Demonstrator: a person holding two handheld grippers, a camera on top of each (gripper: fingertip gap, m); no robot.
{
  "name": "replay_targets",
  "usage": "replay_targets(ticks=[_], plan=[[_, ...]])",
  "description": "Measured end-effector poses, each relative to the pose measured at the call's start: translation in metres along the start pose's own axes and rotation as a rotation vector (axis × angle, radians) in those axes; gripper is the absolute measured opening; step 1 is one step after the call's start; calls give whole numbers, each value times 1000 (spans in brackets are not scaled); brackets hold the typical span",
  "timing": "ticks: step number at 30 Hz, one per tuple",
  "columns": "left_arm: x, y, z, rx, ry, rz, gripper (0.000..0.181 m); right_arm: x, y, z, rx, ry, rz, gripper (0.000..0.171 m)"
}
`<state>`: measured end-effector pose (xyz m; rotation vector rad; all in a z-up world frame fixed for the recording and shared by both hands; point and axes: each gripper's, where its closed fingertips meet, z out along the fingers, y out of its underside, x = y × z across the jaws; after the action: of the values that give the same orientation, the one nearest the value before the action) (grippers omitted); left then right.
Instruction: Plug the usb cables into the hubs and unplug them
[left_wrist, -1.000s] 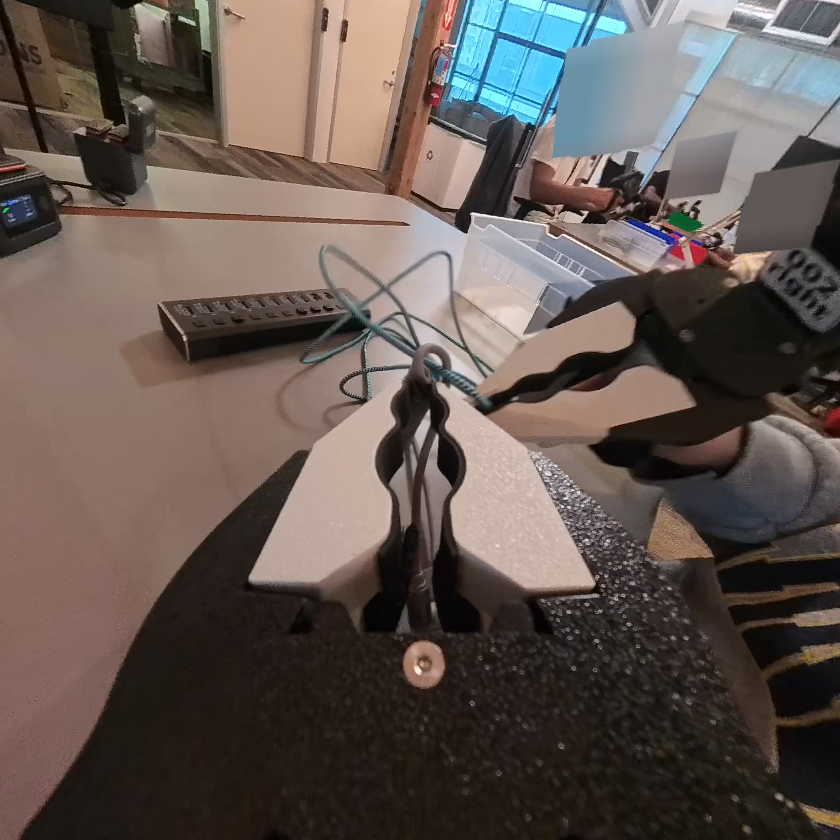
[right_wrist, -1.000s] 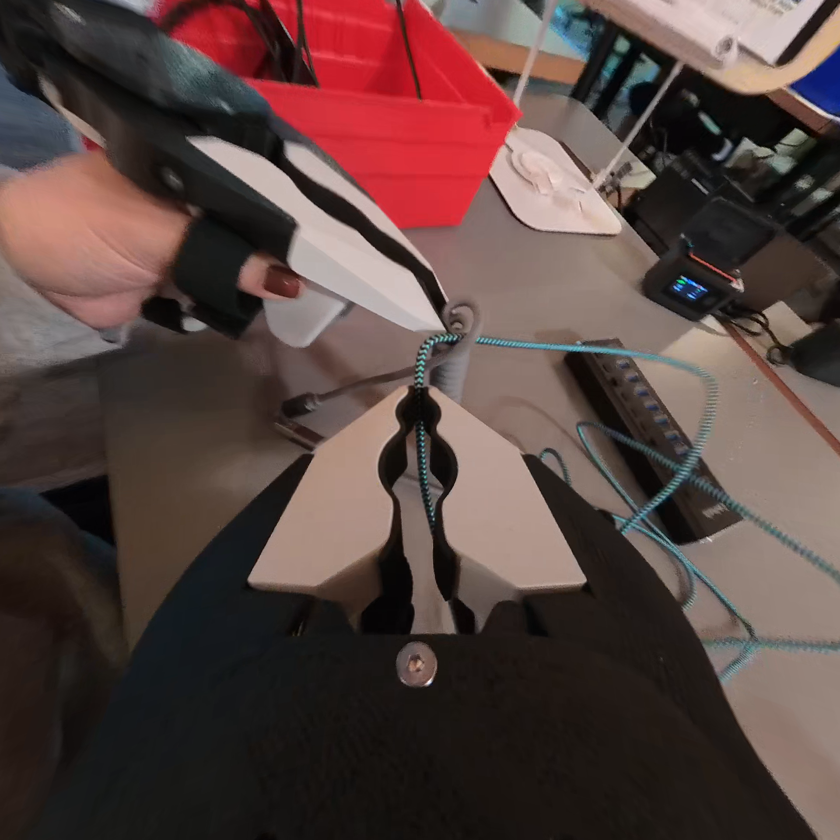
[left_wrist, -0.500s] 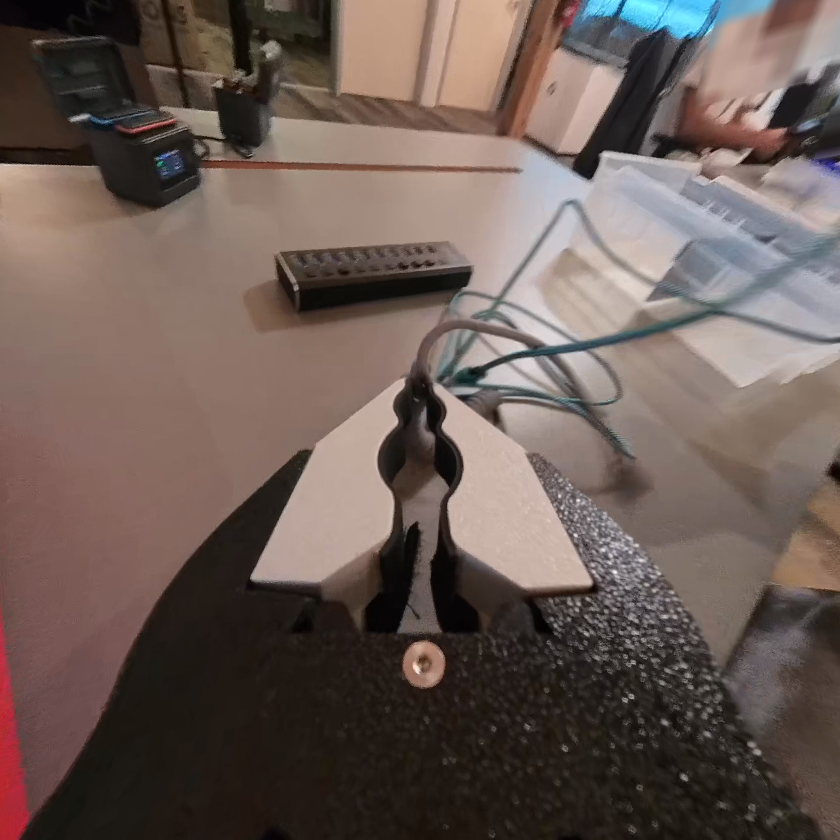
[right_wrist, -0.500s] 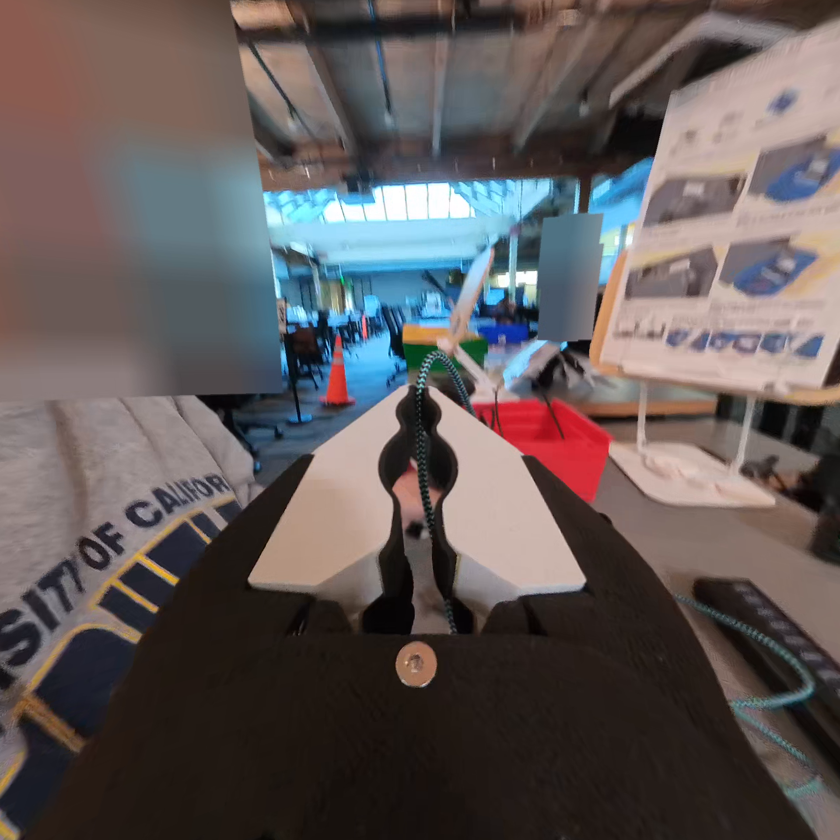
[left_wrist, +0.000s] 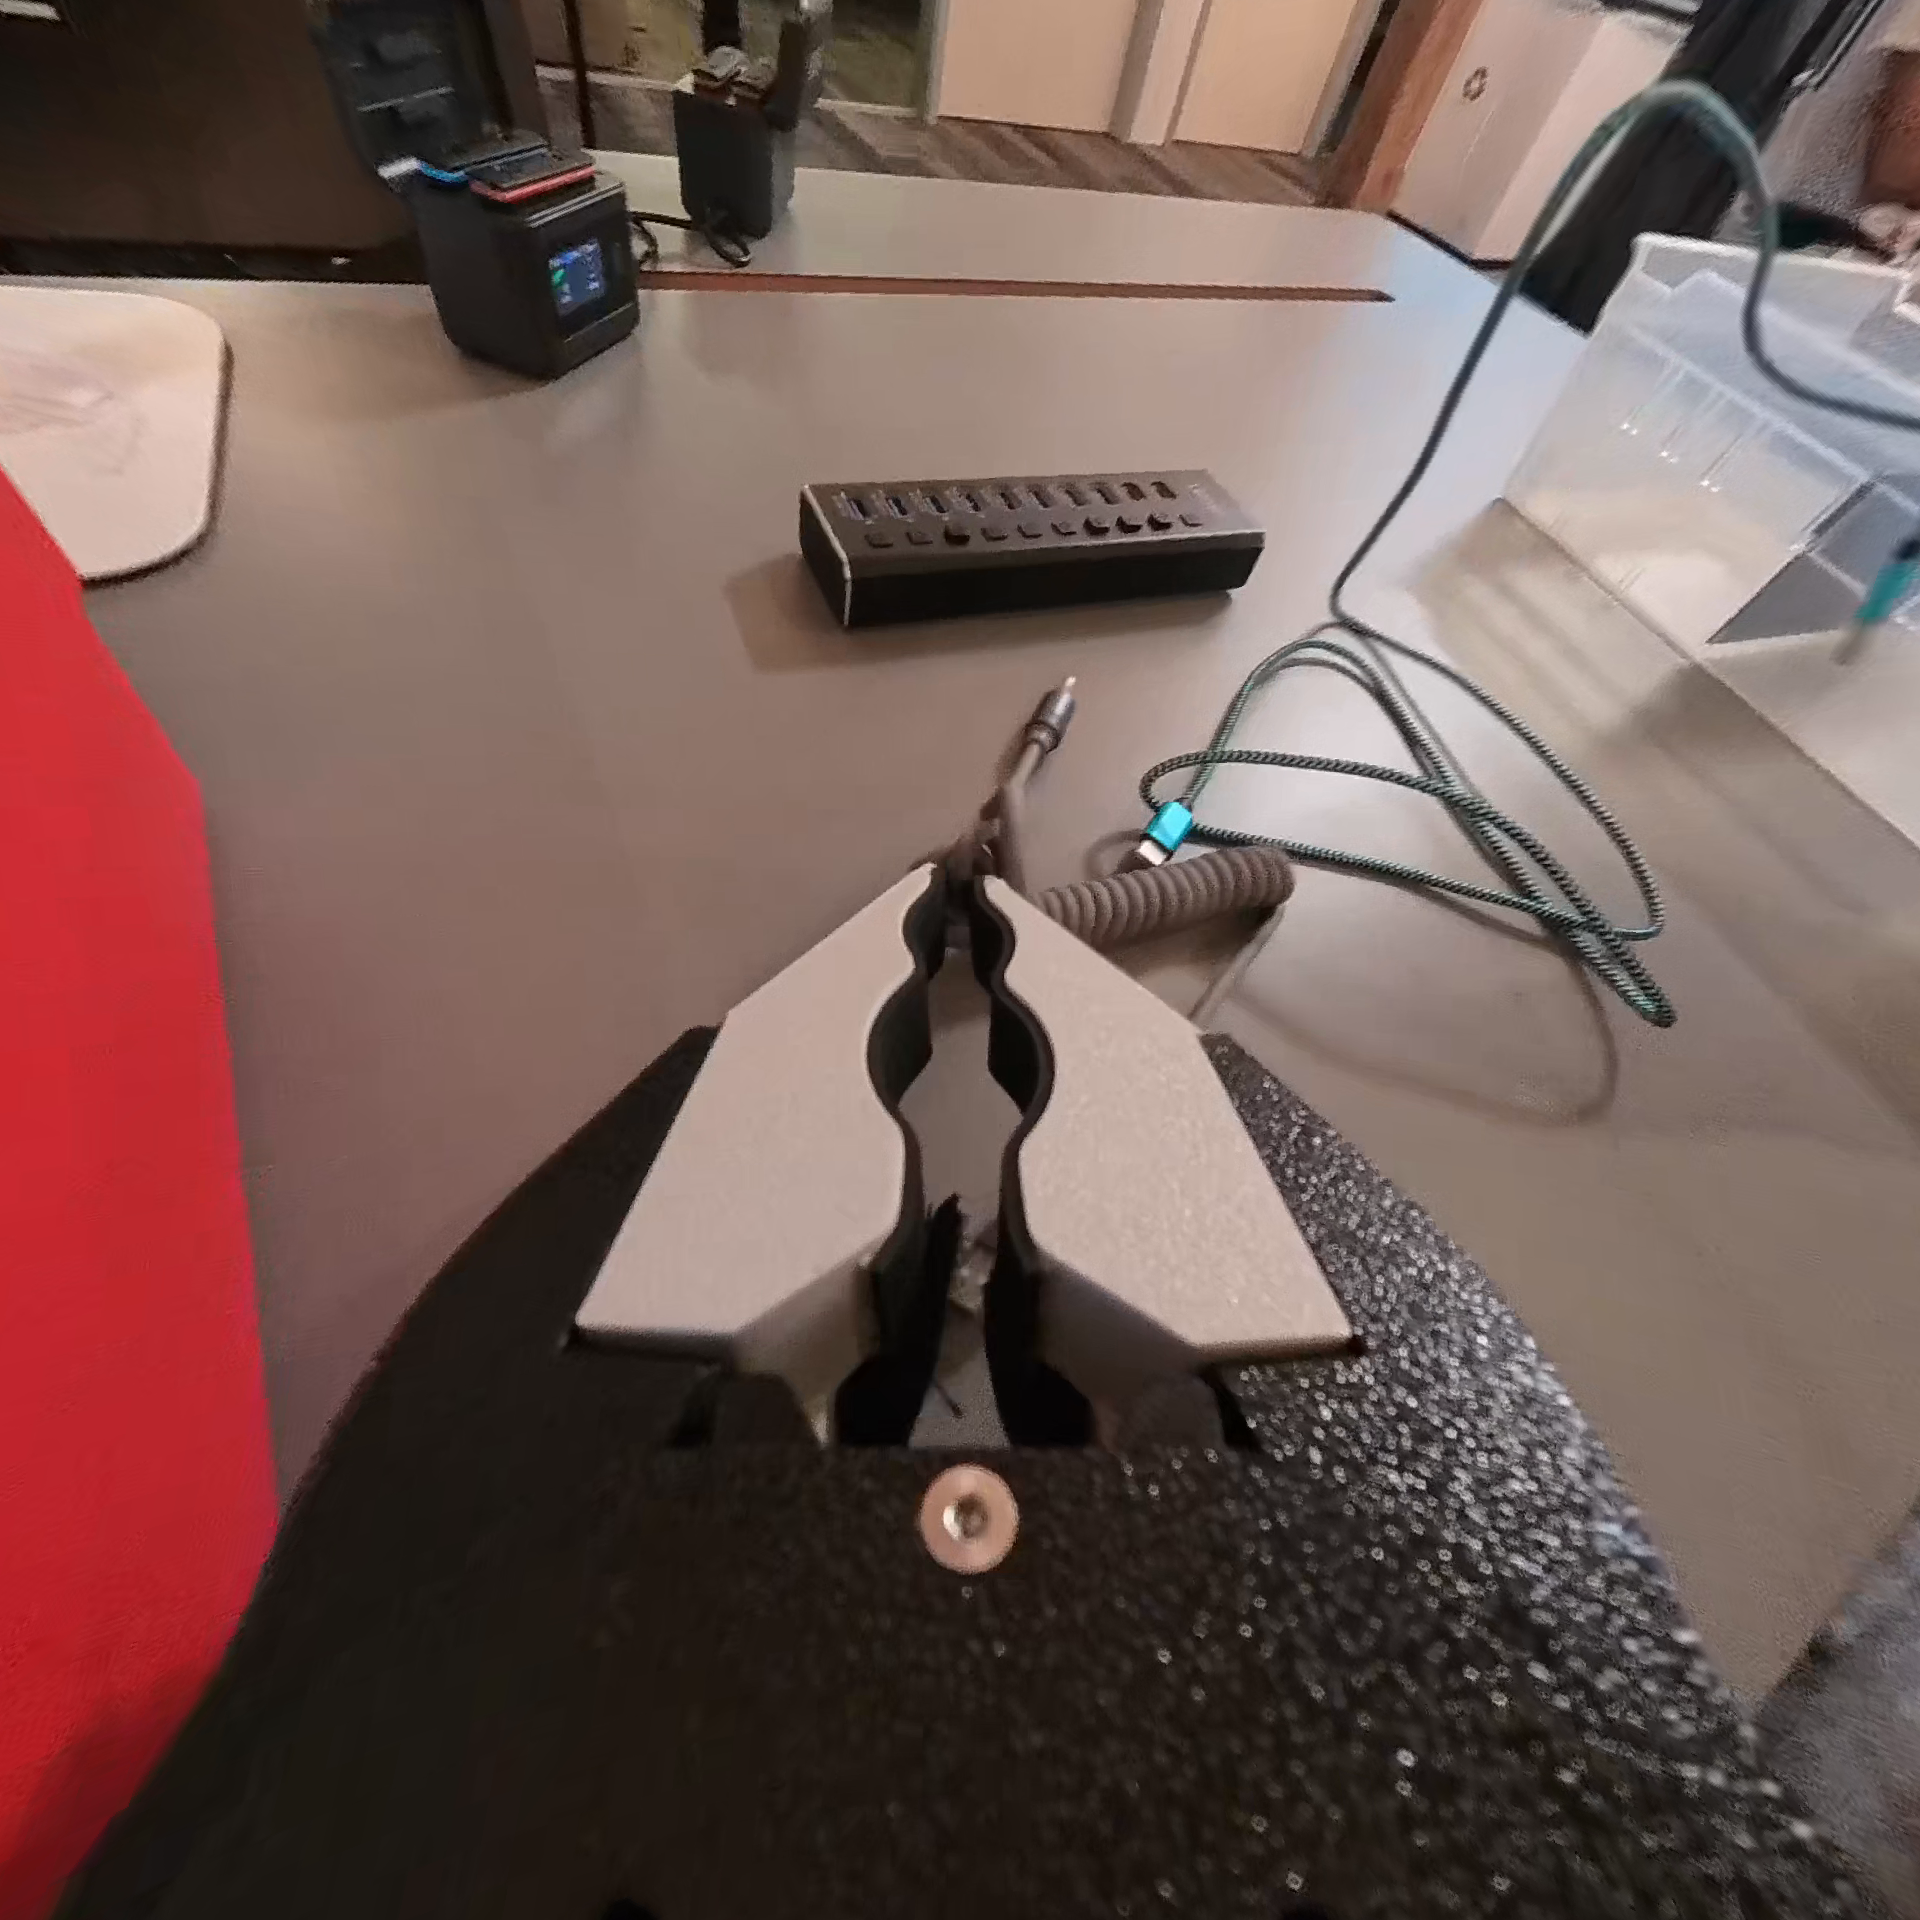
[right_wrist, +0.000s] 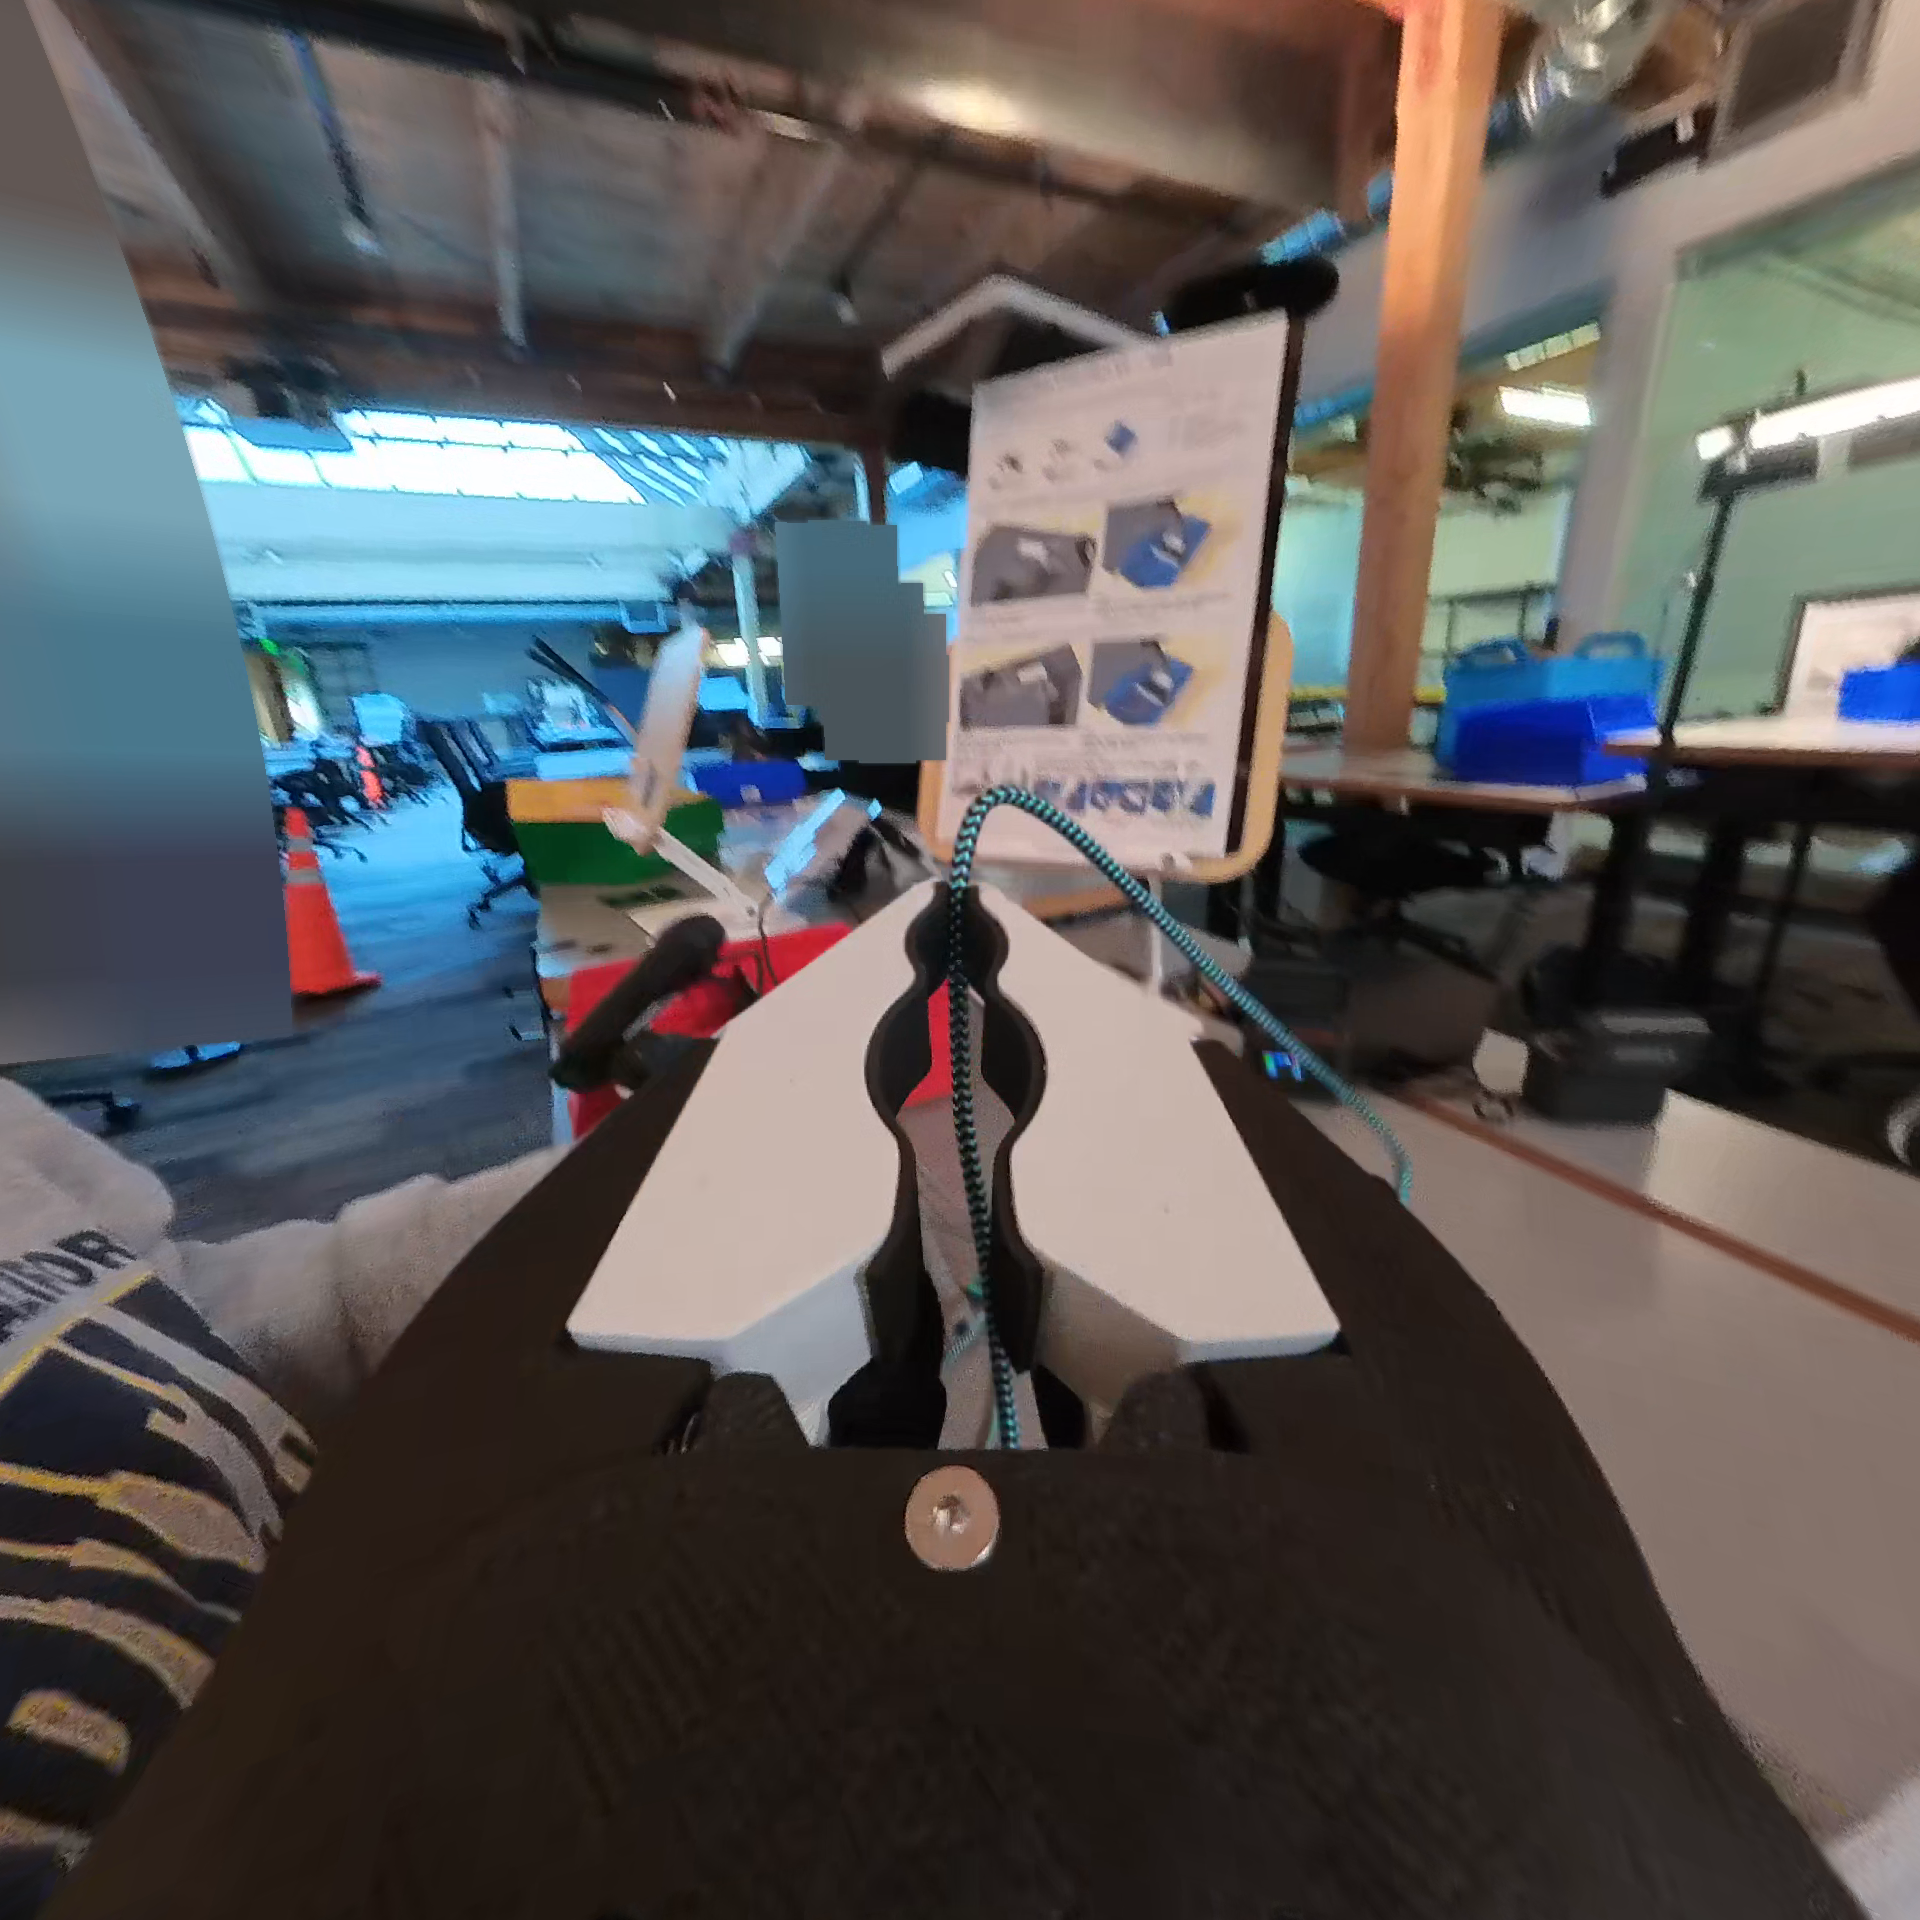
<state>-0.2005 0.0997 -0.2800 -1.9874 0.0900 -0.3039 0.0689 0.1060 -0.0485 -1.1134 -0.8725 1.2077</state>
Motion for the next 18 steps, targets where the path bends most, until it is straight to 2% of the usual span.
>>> replay_targets(ticks=[3,6,8,12,14,16,18], plan=[[-3,2,-3,-51,-63,70,2,15,31,4,-141,91,-10,0],[6,1,-5,-90,-39,66,5,19,47,9,-193,116,-6,0],[6,-7,-8,-81,-65,64,43,22,53,12,-216,129,11,0],[19,-29,-17,-16,-87,155,56,38,69,10,-315,205,24,0],[41,-40,-19,31,-27,214,62,36,72,12,-324,189,35,0],[82,-51,-19,100,127,227,69,30,69,17,-302,161,55,0],[124,-55,-14,141,262,247,68,28,62,21,-277,155,61,0]])
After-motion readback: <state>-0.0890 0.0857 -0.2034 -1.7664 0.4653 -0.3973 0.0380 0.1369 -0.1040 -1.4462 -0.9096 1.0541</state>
